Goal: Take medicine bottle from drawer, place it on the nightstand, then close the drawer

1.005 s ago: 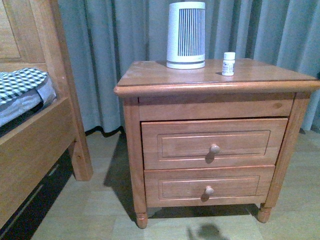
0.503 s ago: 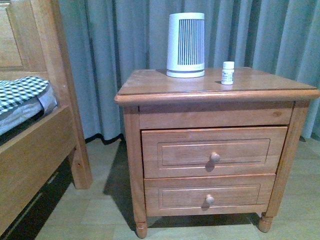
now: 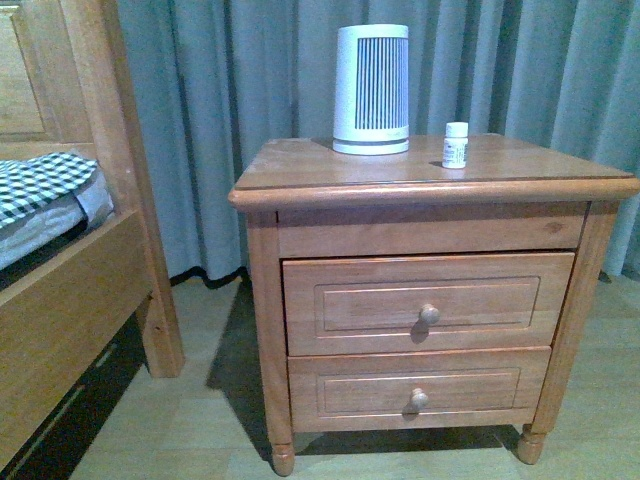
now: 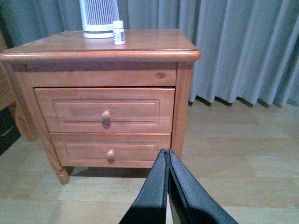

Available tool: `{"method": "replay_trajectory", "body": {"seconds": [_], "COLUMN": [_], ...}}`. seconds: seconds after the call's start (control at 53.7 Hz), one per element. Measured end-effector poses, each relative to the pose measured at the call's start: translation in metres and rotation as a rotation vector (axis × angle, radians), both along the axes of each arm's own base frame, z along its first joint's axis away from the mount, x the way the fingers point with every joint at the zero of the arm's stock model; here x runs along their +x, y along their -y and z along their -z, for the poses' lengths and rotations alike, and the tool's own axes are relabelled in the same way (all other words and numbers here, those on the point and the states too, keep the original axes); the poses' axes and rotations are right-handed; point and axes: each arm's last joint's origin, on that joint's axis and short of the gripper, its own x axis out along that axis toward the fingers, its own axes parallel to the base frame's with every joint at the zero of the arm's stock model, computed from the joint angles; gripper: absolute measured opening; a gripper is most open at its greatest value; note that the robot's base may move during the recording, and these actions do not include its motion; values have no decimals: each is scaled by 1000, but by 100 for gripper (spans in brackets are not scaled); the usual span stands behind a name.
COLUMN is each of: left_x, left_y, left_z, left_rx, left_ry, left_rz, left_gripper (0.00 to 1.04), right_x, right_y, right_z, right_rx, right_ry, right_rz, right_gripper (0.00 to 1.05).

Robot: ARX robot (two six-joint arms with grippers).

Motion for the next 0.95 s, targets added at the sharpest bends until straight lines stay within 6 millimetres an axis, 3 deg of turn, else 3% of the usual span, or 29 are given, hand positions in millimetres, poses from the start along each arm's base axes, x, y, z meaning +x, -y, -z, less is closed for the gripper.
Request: {"method": "replay_trajectory", "body": {"seconds": [0.614, 0.949], "left_x": [0, 0], "left_y": [0, 0], "left_z": [0, 0], "left_rx": [0, 0], "left_ry": [0, 0], "left_rz": [0, 0], "left_gripper": [98, 98], "right_x": [0, 0], "right_y": [-32, -32], "right_z": [1, 1], "right_rx": [-2, -2], "right_ry": [3, 3], "right_rz": [-21, -22], "right_gripper": [4, 62]}}
